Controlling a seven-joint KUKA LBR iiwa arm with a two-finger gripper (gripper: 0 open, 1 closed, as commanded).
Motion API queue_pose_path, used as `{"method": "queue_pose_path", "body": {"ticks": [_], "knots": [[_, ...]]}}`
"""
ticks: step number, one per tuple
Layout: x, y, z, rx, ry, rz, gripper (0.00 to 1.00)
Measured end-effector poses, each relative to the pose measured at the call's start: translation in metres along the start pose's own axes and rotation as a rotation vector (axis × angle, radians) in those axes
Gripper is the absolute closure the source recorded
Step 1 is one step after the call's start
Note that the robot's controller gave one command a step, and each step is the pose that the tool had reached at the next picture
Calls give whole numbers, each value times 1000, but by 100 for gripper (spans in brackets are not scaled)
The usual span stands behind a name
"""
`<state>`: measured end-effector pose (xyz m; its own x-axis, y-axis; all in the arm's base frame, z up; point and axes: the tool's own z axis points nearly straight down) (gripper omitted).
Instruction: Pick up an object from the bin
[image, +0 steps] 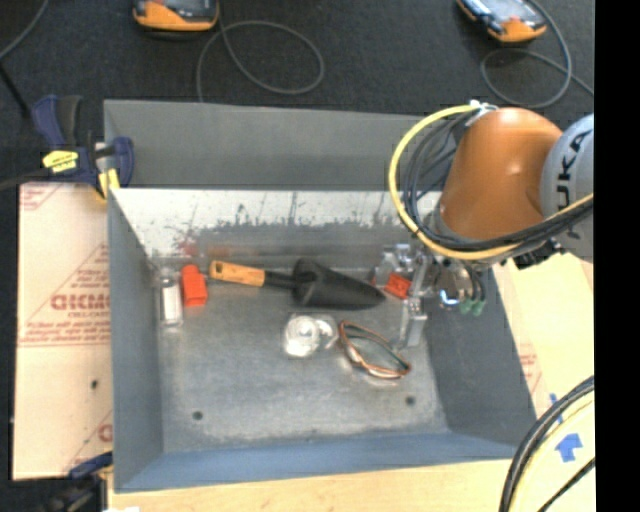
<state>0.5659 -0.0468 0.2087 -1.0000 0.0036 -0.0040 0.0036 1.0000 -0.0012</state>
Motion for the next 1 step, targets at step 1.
{"method": "queue_pose_path", "body": {"ticks": [1], "knots": [[-34, 9, 58, 0, -5, 33, 0]]}}
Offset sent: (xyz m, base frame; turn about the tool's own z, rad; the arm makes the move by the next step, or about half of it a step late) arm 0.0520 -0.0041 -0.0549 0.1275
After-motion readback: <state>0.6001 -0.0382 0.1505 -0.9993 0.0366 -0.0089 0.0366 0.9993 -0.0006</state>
